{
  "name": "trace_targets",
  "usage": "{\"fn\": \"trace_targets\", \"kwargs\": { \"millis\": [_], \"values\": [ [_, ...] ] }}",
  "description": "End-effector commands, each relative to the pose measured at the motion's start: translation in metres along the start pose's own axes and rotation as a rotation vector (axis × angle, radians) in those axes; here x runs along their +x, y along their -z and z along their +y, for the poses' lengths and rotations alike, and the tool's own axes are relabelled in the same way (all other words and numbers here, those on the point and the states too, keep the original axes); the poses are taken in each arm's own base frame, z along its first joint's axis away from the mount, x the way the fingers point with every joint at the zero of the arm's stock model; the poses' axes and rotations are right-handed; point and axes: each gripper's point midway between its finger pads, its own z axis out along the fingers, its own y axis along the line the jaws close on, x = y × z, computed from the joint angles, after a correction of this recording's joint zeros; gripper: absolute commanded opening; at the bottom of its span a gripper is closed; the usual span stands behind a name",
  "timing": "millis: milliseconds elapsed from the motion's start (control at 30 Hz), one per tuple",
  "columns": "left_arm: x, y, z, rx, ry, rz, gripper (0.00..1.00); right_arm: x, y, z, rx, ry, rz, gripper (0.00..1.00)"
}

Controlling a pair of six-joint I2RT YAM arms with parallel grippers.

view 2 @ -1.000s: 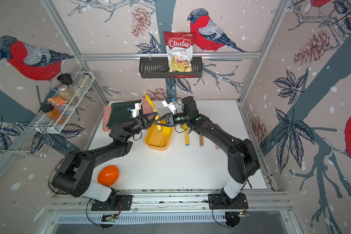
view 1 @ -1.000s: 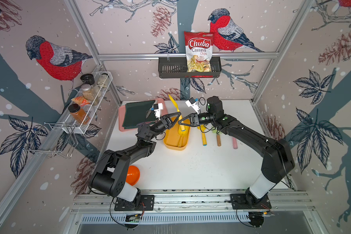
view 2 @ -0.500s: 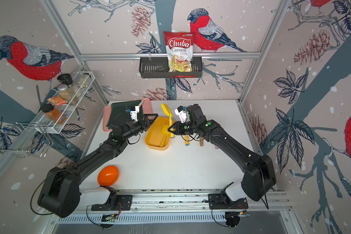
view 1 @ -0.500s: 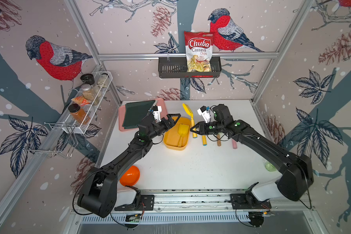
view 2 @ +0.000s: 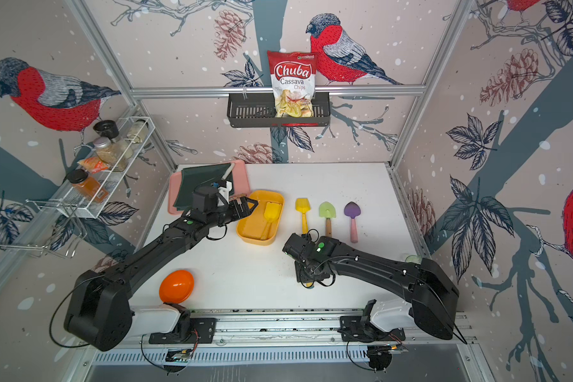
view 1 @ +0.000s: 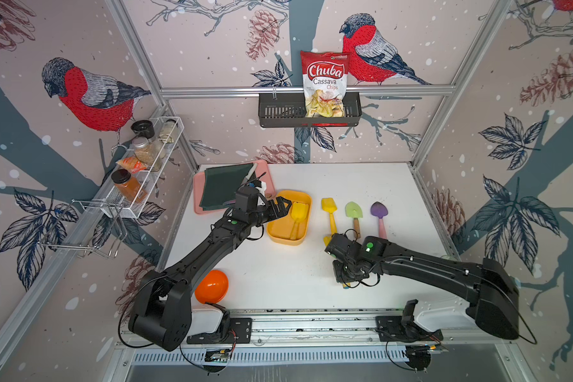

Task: Take the shovel out of the storage box
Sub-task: Place the shovel at the center of the board.

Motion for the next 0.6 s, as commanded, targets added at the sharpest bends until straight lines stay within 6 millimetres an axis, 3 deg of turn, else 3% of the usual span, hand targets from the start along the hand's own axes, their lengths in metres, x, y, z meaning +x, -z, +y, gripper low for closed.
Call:
{"fn": "trace_targets", "kwargs": {
  "millis": [0,167,333,567],
  "values": [
    [0.008,-0.007,0.000,-0.007,-0.029,0.030,0.99,0.005,-0.013,0.001,0.007,-0.077,-0.024,0.17],
    [0.019,-0.018,-0.003,-0.019,-0.048,0.067,0.99,0.014,-0.035,-0.010,0.055,-0.091,-0.002,0.17],
    [0.023,-0.020,0.000,-0.025,-0.049,0.083,0.99,0.005,-0.042,-0.012,0.048,-0.125,-0.022,0.17],
    [0.026,-0.023,0.003,-0.029,-0.051,0.098,0.99,0.009,-0.053,-0.013,0.046,-0.121,-0.002,0.19]
  ]
}}
